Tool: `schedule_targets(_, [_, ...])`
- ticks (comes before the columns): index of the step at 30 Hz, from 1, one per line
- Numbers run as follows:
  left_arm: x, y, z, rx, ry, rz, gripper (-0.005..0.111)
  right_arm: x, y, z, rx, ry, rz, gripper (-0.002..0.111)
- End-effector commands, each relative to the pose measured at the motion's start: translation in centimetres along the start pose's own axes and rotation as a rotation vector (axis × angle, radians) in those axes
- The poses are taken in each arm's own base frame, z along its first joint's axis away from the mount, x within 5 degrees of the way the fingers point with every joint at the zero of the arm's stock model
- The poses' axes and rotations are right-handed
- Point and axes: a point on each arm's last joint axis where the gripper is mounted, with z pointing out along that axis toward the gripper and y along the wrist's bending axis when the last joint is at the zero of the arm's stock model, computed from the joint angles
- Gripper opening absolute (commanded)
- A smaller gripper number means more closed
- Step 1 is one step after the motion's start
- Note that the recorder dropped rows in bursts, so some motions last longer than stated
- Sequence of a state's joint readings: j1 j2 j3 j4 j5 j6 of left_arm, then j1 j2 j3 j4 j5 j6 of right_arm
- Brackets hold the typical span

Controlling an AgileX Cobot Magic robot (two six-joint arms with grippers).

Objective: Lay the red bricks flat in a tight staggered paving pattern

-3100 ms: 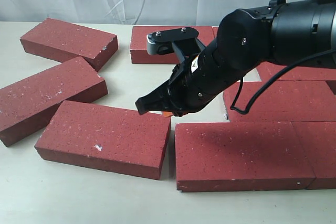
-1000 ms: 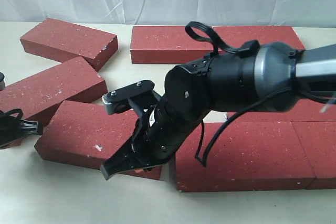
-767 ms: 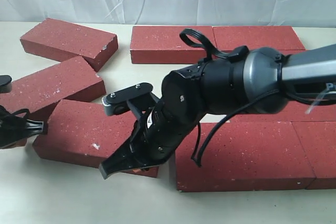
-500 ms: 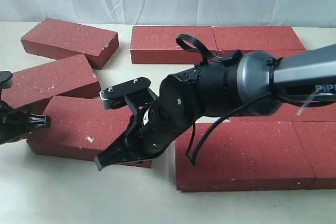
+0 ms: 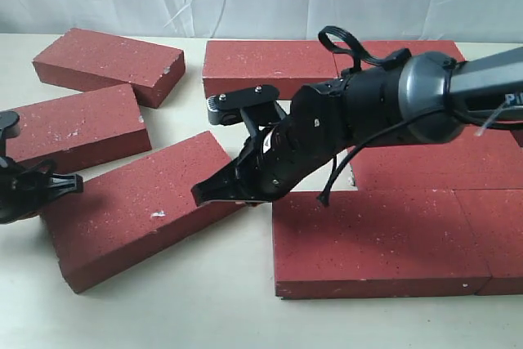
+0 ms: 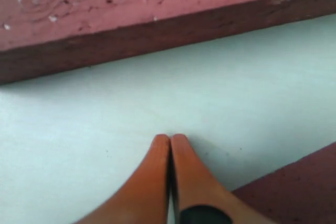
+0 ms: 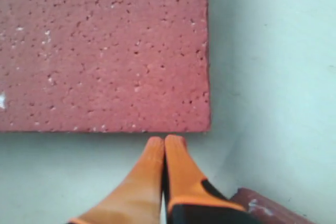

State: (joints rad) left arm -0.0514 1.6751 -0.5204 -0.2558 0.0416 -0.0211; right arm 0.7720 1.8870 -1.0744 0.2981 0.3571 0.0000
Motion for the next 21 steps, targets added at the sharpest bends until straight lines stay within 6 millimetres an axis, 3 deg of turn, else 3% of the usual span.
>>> schedule_targets(1, [0.7,0.1,0.3,-0.005,0.052,-0.009,0.000,-0.1,0.2,-1.8,-0.013,0.006,0.002,-0.001])
schedule_targets(6, [2.5,0.7,-1.4,-0.006,0.025,0.000,0.000,-0.5,0.8,-5.2,-0.035,-0.017,-0.021,-0.001])
schedule_targets(11, [6.0,1.5,-4.3,0.009,0.019,-0.036,0.000,-0.6,0.9,-5.5,-0.037,-0.021,-0.022,-0.001])
schedule_targets(15, [5.8,1.3,-5.5,0.040,-0.040,-0.127,0.000,-0.6,0.9,-5.5,-0.037,-0.021,-0.022,-0.001])
schedule_targets(21, [5.6,1.2,-5.8,0.061,-0.055,-0.254,0.000,-0.6,0.9,-5.5,-0.037,-0.021,-0.022,-0.001])
